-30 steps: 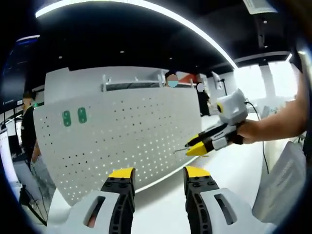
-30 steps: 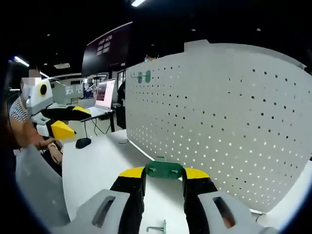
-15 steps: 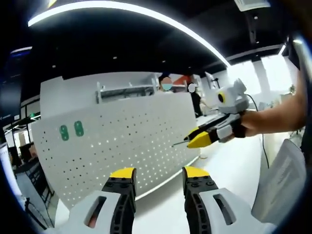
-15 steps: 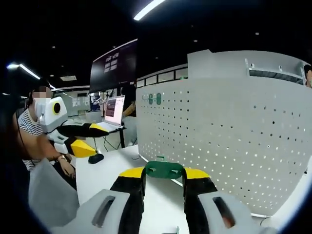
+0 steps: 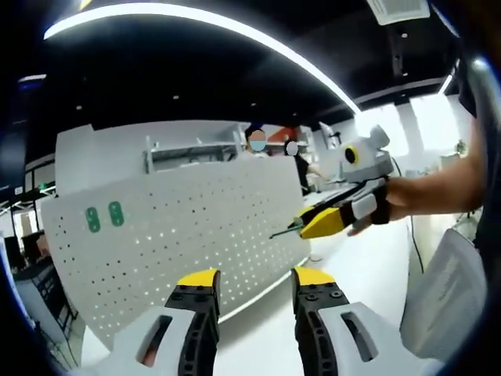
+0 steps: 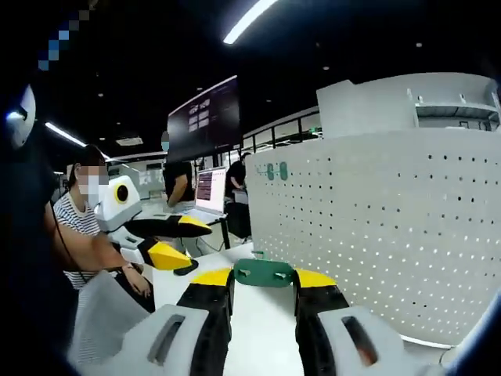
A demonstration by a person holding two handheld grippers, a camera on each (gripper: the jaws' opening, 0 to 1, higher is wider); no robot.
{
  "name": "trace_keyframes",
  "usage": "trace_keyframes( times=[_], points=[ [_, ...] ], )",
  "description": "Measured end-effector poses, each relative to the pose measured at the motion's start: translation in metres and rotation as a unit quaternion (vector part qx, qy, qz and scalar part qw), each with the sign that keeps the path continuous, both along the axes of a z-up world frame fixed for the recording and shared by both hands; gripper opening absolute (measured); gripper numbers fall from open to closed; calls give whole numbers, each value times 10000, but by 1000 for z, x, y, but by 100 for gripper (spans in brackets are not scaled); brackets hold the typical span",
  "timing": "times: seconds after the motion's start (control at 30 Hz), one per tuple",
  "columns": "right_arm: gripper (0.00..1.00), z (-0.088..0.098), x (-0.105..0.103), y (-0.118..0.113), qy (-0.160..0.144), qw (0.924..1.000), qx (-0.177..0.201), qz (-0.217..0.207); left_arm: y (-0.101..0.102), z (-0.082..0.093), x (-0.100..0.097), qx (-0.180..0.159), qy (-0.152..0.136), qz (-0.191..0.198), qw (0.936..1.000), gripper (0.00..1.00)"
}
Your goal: Insert the hook assembly into the mounting plate slot until the hook locks in place.
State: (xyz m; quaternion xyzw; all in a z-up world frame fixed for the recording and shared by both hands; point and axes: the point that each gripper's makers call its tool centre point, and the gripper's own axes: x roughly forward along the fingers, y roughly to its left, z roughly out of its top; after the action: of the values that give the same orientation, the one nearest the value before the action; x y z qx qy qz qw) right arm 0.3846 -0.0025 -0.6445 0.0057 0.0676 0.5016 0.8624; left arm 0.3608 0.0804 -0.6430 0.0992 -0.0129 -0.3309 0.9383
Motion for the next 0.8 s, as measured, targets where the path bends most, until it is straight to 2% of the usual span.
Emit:
trace_keyframes(
  times=[0.13, 0.3, 0.4, 0.8],
  points=[
    [28, 2, -14, 7, 128, 9990, 73, 423, -6, 3, -6, -110, 6, -322, 9994, 37],
    [28, -5, -33, 14, 269, 9952, -135, 929, -19, 2, -19, 137, -75, -796, 9967, 37],
    [28, -10, -40, 16, 347, 9932, -220, 1089, -27, -2, -27, 349, -104, -1032, 9940, 36],
    [28, -16, -61, 21, 732, 9854, -243, 1521, -36, -12, -36, 720, -223, -1332, 9882, 29]
  ],
)
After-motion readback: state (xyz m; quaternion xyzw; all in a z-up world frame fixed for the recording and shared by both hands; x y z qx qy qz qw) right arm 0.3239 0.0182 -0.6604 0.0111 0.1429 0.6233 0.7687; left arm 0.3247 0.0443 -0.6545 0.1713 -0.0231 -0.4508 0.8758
